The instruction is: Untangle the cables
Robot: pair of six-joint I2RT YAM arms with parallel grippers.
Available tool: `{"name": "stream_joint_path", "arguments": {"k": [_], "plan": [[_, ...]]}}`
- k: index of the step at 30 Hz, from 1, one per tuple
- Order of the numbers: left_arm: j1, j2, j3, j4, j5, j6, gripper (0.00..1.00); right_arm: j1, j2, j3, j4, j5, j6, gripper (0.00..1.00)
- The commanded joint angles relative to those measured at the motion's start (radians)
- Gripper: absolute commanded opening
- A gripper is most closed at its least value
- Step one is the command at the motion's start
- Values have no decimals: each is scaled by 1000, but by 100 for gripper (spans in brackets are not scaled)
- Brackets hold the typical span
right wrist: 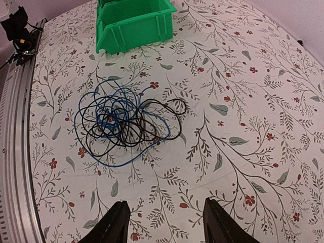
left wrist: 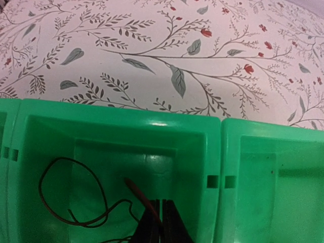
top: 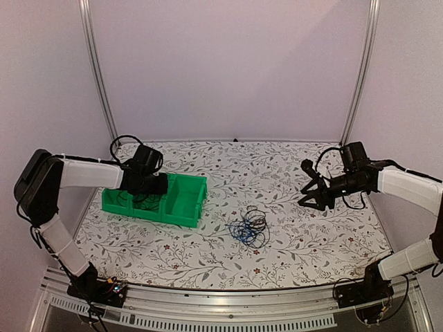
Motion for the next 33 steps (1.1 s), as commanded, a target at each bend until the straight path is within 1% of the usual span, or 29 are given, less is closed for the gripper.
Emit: {"name": "stream_joint_path", "arguments": {"k": [1,3,6,14,16,19,21,23,27,31,33], "plan": [[15,16,66,-86,18,-7,19,0,13,27,-16,-5,-7,54],[15,-9,70,-106,15,-8,28,0,15,28,-18,-4,-6,54],[13,-65,65,-129,16,-10,35,0,21,30,-18,-5,-4,54],[0,-272,29,-193,23,-19,42,13,68,39,-21,-12,5,55],[-19,-331,12,-172,56,-6,42,36,92,43,-20,-16,15,53],[-93,-407,-34,-60,117,26,43,87,155,61,-25,-26,32,50],[-172,-428,-45,-15,105,31,43,120,212,84,-37,-36,45,48],[-272,-414,-22,-19,47,16,44,145,266,112,-39,-27,60,46],[-428,-337,48,-24,-34,41,45,158,354,189,-31,24,113,43],[-504,-224,91,7,-13,22,46,165,401,256,-23,61,118,42],[-525,-184,99,30,8,8,46,173,440,296,-51,51,99,42]]}}
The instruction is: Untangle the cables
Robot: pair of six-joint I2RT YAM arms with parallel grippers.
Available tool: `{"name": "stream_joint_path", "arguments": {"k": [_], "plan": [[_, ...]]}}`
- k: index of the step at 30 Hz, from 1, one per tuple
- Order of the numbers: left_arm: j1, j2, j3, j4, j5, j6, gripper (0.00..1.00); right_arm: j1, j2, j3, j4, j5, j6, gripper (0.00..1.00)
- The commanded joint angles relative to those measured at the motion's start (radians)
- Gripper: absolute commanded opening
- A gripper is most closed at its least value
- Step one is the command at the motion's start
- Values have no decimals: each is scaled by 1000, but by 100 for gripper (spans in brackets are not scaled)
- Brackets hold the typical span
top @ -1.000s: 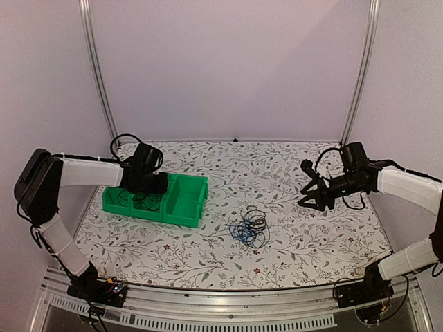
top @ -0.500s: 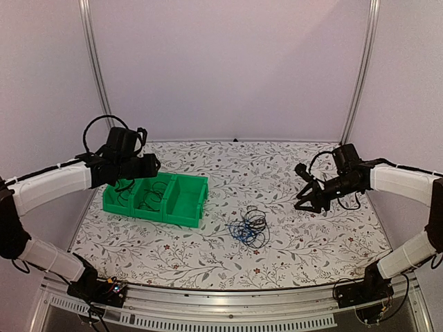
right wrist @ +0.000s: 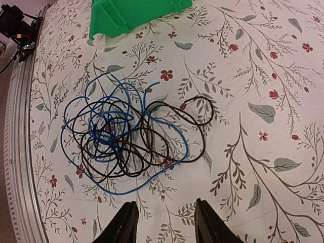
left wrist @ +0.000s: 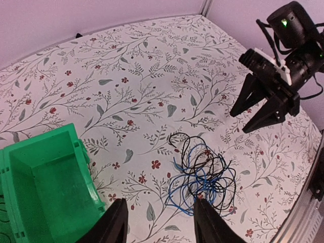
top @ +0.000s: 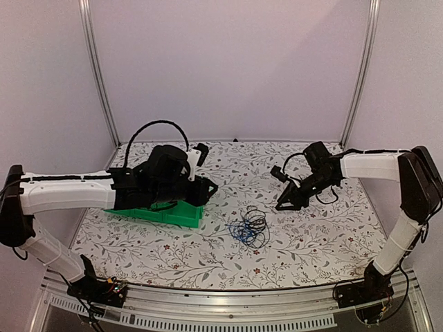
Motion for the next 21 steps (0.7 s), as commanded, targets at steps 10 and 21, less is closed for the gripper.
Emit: {"name": "stream_joint_path", "arguments": {"k": [10,21], "plan": [[-92,188,20,163,-12,-82,55,86,181,227,-57,103,0,41],[-95,160,-42,209,-13,-130,58,168,341,306,-82,240,-54,45]]}}
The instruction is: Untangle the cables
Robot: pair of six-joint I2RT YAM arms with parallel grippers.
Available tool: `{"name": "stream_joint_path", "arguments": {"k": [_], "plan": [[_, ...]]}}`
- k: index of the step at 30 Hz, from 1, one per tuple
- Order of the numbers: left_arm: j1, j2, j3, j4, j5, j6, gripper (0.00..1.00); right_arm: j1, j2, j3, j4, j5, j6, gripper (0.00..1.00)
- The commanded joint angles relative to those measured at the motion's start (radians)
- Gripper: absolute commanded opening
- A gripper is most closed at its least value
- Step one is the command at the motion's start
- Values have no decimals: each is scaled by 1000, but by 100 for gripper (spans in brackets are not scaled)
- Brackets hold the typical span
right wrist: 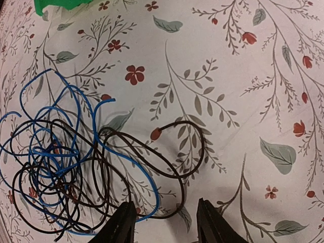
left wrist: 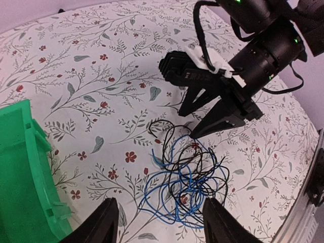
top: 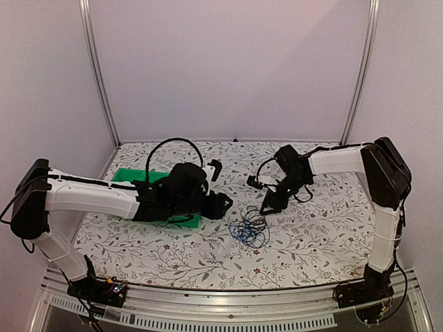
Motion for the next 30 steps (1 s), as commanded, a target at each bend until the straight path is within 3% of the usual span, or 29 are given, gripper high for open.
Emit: {"name": "stream_joint_path", "arguments": {"k": [1,5,11,19,30], "plan": [[-15,-37,-32,42,-18,-23,58,46,53,24,-14,59,-34,45],[-15,-42,-48,56,-27,-33,58,60,90,23,25,104,-18,43],[-15,-23,-60,104,-34,-43,57,61,42,5,106,174,31,1],[-15,60,-1,141,-4,-32,57,61,-223,-10,72,144,34,0],[-15,139,39,251,43,-36,56,62,-421,22,-32,81,44,0]]}}
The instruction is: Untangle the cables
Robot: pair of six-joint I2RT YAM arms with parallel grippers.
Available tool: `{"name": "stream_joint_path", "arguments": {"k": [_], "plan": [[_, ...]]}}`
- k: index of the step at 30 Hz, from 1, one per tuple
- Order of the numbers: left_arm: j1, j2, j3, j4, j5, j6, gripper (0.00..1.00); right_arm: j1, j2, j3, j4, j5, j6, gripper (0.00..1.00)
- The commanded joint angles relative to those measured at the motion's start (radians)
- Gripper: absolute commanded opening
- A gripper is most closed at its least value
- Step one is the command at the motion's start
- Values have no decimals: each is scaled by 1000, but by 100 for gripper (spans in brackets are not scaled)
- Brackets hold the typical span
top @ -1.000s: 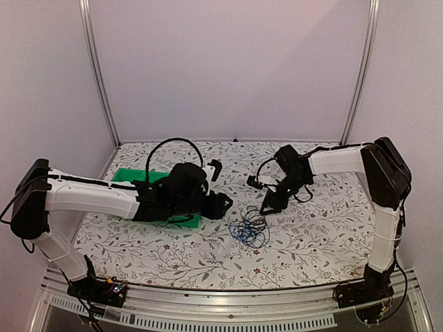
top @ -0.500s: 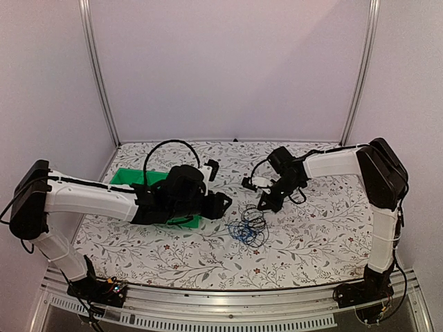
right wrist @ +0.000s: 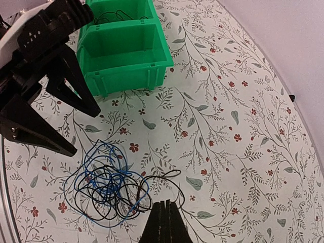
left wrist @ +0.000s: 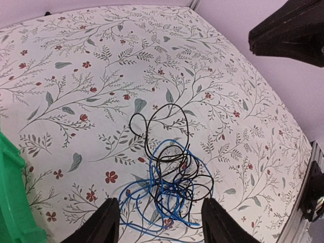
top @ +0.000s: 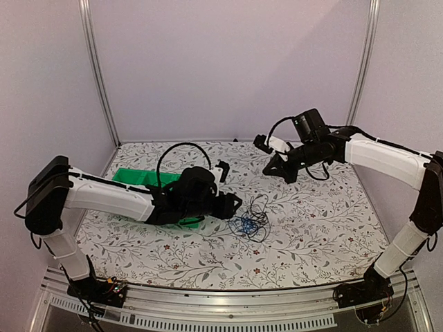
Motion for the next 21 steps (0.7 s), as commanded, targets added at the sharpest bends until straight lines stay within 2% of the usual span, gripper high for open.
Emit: {"name": "stream_joint_path", "arguments": {"k": [1,5,9,10,13,14,21], "plan": [[-14,24,31,102,29,0,57,3,-57,18,-64,-53,20,0],[-15,59,69,161,63,24,57,3,-94,21,-67,-56,34,0],[-13,119,163,58,23,-14,56,-6,-74,-20,-38,7,88,2],[-13,127,172,50,20,-27,56,-21,-55,-32,-33,-6,99,5],[-11,147,168,60,38,-67,56,-70,2,-74,-26,-69,114,24],[-10,156,170,61,48,-78,56,-75,17,-87,-23,-69,98,28],[-9,173,163,68,74,-117,55,-75,133,-139,63,-1,-8,37]]}}
